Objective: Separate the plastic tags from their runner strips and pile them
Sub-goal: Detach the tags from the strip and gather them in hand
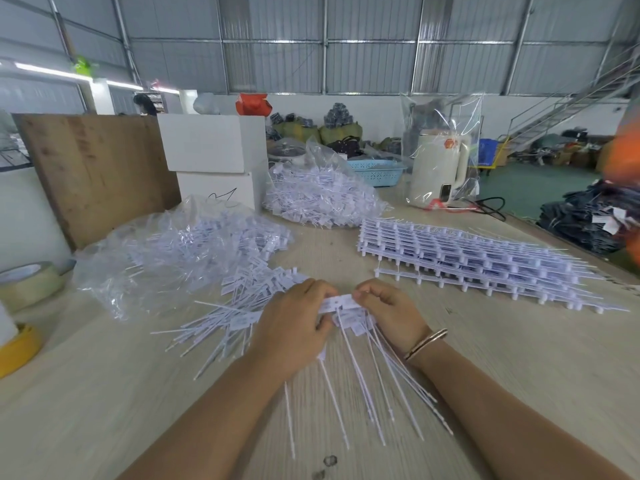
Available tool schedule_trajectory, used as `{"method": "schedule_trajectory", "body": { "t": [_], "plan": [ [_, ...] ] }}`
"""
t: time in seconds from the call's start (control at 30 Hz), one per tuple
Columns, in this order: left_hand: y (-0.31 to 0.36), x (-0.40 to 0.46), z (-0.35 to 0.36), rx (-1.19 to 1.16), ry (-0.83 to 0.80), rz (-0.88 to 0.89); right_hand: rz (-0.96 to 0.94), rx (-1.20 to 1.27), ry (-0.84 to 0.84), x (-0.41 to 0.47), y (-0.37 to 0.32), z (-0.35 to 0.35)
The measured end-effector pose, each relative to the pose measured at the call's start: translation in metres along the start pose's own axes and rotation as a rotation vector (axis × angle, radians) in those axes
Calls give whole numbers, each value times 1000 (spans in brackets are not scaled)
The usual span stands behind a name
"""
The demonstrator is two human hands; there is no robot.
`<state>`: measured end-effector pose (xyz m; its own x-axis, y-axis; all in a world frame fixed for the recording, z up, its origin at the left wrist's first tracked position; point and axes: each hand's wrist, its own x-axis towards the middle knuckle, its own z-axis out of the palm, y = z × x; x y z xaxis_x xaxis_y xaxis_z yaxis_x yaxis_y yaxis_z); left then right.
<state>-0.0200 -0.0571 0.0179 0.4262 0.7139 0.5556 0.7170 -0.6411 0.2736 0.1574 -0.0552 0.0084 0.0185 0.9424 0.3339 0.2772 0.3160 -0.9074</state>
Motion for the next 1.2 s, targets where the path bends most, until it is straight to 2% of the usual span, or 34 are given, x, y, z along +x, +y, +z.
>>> {"method": "schedule_trajectory", "body": {
  "t": [0.27,0.4,0.63,0.8,0.9,1.0,1.13,1.2],
  "plan": [
    [-6,0,4,-12,4,-49,-90,-88,-181,-5,-6,4],
    [-6,0,5,-56,-8,-55,-134,-88,-136,-6,-6,3],
    [-4,-1,4,-157,8,-85,-241,-227,-57,-6,-3,2],
    [-4,1,4,-208,57,-67,-168,-116,-43,-7,-2,4],
    [-2,2,7,-272,81,-51,-123,92,-72,-6,-5,5],
    [2,2,9,-326,119,-53,-105,202,-81,-6,-8,4],
    [-3,2,7,-428,154,-129,82,563,197,0,-6,-5],
    [-9,2,5,-384,172,-132,105,480,234,2,-4,-7]
  ]
}}
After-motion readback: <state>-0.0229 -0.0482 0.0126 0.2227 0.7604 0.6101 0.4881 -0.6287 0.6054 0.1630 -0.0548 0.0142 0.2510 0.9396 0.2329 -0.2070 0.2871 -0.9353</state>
